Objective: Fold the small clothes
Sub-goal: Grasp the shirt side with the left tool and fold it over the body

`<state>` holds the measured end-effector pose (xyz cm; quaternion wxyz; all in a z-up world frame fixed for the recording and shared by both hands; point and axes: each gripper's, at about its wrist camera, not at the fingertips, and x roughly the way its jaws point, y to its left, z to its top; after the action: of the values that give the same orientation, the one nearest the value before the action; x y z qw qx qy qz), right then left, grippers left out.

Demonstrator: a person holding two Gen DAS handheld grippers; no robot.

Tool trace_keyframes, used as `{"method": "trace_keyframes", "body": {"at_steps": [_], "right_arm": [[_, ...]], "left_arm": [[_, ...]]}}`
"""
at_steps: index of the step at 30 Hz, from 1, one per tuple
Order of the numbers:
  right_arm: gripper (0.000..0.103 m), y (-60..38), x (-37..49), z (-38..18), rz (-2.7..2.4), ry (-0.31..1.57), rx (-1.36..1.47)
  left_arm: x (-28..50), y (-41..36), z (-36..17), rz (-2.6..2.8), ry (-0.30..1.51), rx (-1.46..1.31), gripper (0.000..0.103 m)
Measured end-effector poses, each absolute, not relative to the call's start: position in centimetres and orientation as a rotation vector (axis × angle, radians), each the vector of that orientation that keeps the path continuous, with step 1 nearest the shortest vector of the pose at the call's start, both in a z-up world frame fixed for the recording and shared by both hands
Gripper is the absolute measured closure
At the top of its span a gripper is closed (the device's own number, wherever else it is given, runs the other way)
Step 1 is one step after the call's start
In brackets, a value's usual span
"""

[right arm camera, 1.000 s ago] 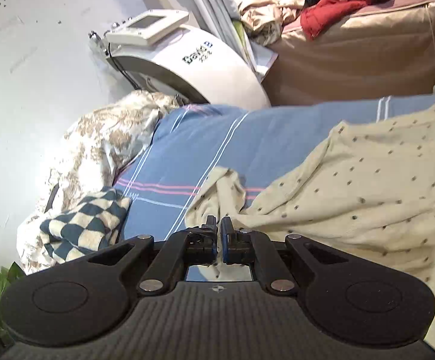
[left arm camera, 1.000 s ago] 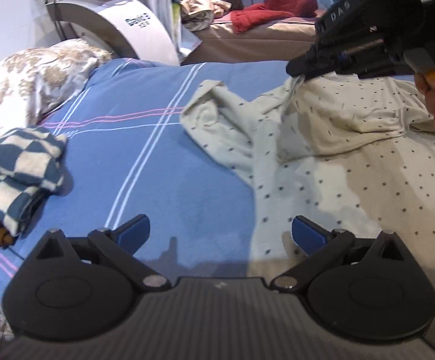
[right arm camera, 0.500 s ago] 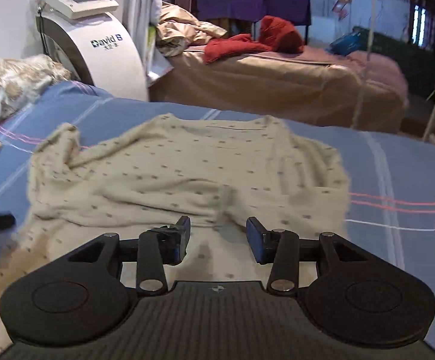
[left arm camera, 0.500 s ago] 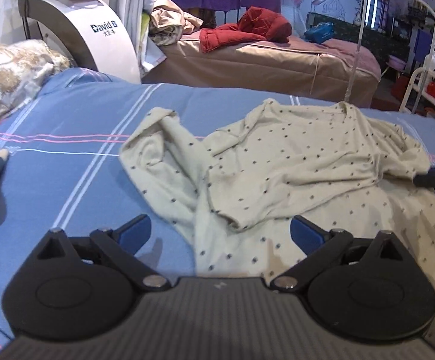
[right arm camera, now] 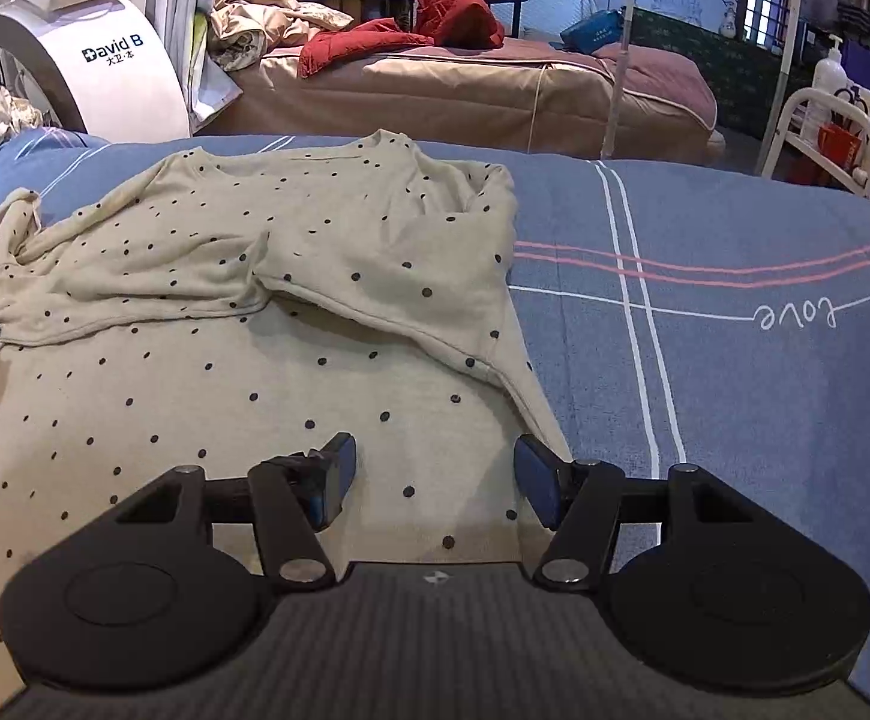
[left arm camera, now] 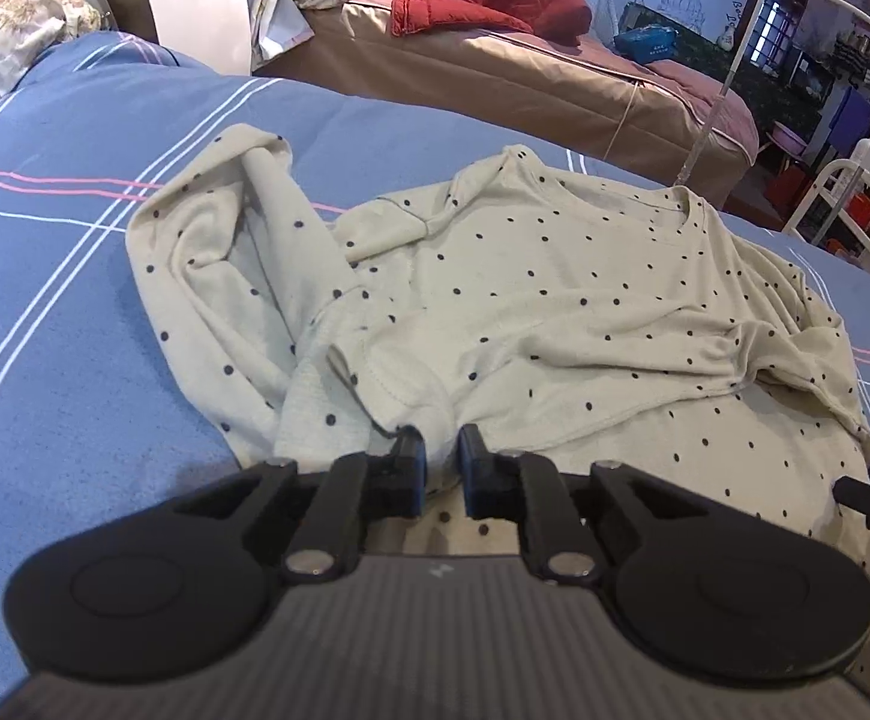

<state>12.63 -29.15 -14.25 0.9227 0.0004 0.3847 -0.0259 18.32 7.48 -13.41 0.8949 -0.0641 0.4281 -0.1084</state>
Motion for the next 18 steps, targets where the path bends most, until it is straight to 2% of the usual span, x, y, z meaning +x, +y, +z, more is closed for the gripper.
{"method": "trace_keyframes", "body": {"at_steps": [5, 9, 11, 13, 16, 17, 18], "right_arm": [[0.006, -28.3, 12.9, -14.0, -0.074, 0.716, -0.14], [0.006, -27.6, 13.9, -13.8, -0.131, 0.661, -0.273], [0.004, -27.1, 15.0, -14.5, -0.125, 0.694, -0.349], [0.008, -27.1, 15.6, -14.7, -0.114, 0.721, -0.384], [0.008, -27.2, 15.6, -14.8, -0.117, 0.707, -0.421], [0.022, -27.4, 15.7, -14.9, -0.13, 0.705, -0.432], [0.036, -27.6, 15.6, -14.9, -0.146, 0.707, -0.429]], "left_arm": [[17.5, 9.2, -11.3, -0.235, 0.833, -0.228, 0.095], [16.9, 10.8, -9.6, -0.179, 0.797, -0.194, 0.095], [16.7, 11.4, -9.6, -0.162, 0.814, -0.187, 0.096], [16.3, 12.0, -9.7, -0.166, 0.834, -0.205, 0.096], [16.0, 12.2, -10.1, -0.17, 0.86, -0.192, 0.096], [16.1, 12.2, -10.3, -0.179, 0.871, -0.199, 0.094], [16.1, 12.2, -10.6, -0.19, 0.883, -0.217, 0.085]]}}
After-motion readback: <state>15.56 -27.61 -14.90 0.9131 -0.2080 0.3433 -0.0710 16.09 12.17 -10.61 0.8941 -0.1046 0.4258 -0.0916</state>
